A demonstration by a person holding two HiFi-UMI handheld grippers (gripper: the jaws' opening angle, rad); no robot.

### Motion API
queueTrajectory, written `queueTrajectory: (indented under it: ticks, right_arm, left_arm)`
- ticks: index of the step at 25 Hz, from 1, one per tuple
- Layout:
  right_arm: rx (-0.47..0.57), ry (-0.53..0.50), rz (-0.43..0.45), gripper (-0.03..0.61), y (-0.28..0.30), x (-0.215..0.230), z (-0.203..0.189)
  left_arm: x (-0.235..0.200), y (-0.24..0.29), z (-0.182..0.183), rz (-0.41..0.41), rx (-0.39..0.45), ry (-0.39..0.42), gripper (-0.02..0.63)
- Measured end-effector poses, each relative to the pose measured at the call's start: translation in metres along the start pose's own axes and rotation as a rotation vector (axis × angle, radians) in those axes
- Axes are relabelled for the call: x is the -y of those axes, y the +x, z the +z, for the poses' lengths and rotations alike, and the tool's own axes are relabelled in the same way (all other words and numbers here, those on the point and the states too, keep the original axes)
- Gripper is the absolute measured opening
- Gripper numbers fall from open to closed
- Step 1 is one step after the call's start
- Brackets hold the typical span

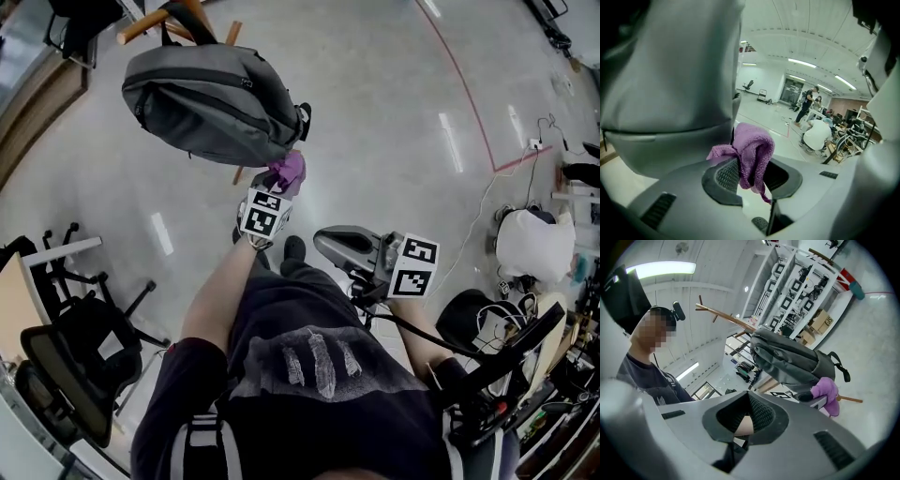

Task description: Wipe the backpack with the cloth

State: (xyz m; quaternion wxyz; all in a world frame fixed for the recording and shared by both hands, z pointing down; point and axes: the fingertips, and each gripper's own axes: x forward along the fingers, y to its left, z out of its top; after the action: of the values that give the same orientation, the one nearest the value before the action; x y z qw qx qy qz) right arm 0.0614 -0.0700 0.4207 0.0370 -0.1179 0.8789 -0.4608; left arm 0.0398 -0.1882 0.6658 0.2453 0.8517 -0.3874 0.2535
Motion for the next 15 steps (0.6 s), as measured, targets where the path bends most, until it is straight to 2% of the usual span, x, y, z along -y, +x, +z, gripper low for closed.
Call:
queueTrajectory:
  ticks: [3, 6, 8, 11, 13, 15]
  right_arm:
    - [-0.001, 0.003, -0.008, 0.005, 0.003, 0.003, 0.003]
    - [-0.018, -0.015, 0.000, 0.005, 0.025, 0.000, 0.005]
    - [-0.041, -0.034, 0.011, 0.005, 0.045, -0.002, 0.005]
    - [-0.080, -0.048, 0.035, 0.005, 0.075, -0.005, 0.009]
    - [-0.104, -0.052, 0.050, 0.005, 0.095, -0.006, 0.010]
    - [-0.134, -0.067, 0.054, 0.005, 0.117, -0.008, 0.006]
  left_arm:
    - [0.011, -0.008, -0.004, -0.054, -0.006, 0.022, 0.118]
    - [-0.013, -0.046, -0.030, -0.019, -0.008, -0.060, 0.118]
    - [-0.054, -0.085, -0.058, 0.072, -0.010, -0.154, 0.118]
    - [-0.146, -0.149, -0.084, 0.290, 0.014, -0.258, 0.118]
    - [-0.211, -0.180, -0.071, 0.404, 0.065, -0.260, 0.118]
    - [-0.265, -0.195, -0.039, 0.465, 0.110, -0.188, 0.118]
